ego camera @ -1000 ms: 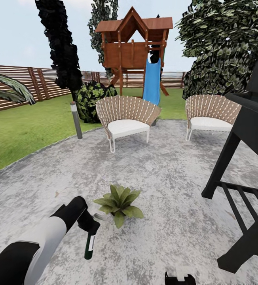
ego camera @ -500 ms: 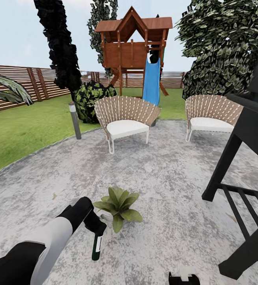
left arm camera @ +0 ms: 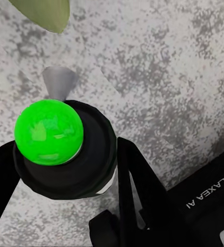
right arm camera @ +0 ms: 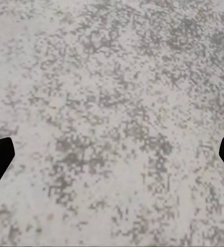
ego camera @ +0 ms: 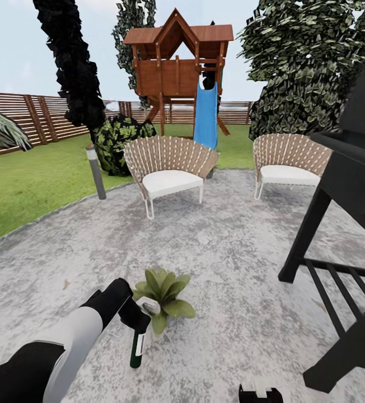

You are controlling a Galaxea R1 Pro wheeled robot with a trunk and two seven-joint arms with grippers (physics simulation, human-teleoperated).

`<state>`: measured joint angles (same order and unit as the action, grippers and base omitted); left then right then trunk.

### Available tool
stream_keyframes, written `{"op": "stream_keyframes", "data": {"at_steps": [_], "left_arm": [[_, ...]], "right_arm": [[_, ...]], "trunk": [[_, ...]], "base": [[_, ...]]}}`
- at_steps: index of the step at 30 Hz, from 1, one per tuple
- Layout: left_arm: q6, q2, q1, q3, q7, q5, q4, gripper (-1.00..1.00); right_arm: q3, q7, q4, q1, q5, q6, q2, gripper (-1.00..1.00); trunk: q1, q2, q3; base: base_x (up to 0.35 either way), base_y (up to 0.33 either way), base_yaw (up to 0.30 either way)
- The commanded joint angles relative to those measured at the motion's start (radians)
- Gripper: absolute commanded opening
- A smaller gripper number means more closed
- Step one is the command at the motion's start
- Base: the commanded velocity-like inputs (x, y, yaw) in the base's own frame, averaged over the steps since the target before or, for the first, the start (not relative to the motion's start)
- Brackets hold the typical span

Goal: Pick up the pesticide atomizer in the garden and spray insectifuge to fully cover both potted plants in the garden.

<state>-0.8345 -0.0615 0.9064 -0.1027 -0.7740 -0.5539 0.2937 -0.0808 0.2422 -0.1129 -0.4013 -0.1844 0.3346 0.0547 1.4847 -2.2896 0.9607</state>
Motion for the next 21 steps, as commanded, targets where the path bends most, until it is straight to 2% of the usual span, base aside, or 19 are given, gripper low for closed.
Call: {"op": "stream_keyframes", "data": {"at_steps": [1, 5, 10, 11, 21], "left_arm": [[-0.002, 0.000, 0.000, -0.002, -0.010, -0.010, 0.002, -1.00], [-0.002, 0.000, 0.000, -0.002, -0.010, -0.009, 0.001, -1.00], [-0.002, 0.000, 0.000, -0.002, -0.010, -0.009, -0.001, -1.00], [0.201, 0.013, -0.164, 0.003, 0.061, -0.010, 0.047, -1.00], [0.201, 0.017, -0.178, 0.005, 0.062, -0.009, 0.050, -1.00]], "right_arm": [[-0.008, 0.003, 0.001, -0.001, -0.010, 0.003, 0.001, 1.00], [-0.008, 0.003, 0.001, -0.001, -0.010, 0.003, 0.001, 1.00], [-0.008, 0.003, 0.001, -0.001, -0.010, 0.003, 0.001, 1.00], [-0.008, 0.003, 0.002, -0.001, -0.012, 0.003, 0.002, 1.00], [-0.008, 0.001, 0.002, -0.001, -0.014, 0.003, 0.001, 1.00]], "trunk": [[0.000, 0.000, 0.001], [0.000, 0.000, 0.001], [0.000, 0.000, 0.001], [0.000, 0.000, 0.001], [0.000, 0.000, 0.001]], "base": [[0.292, 0.000, -0.001], [0.216, 0.000, 0.000], [0.028, 0.000, 0.000], [0.000, 0.000, 0.000], [0.000, 0.000, 0.000]]}}
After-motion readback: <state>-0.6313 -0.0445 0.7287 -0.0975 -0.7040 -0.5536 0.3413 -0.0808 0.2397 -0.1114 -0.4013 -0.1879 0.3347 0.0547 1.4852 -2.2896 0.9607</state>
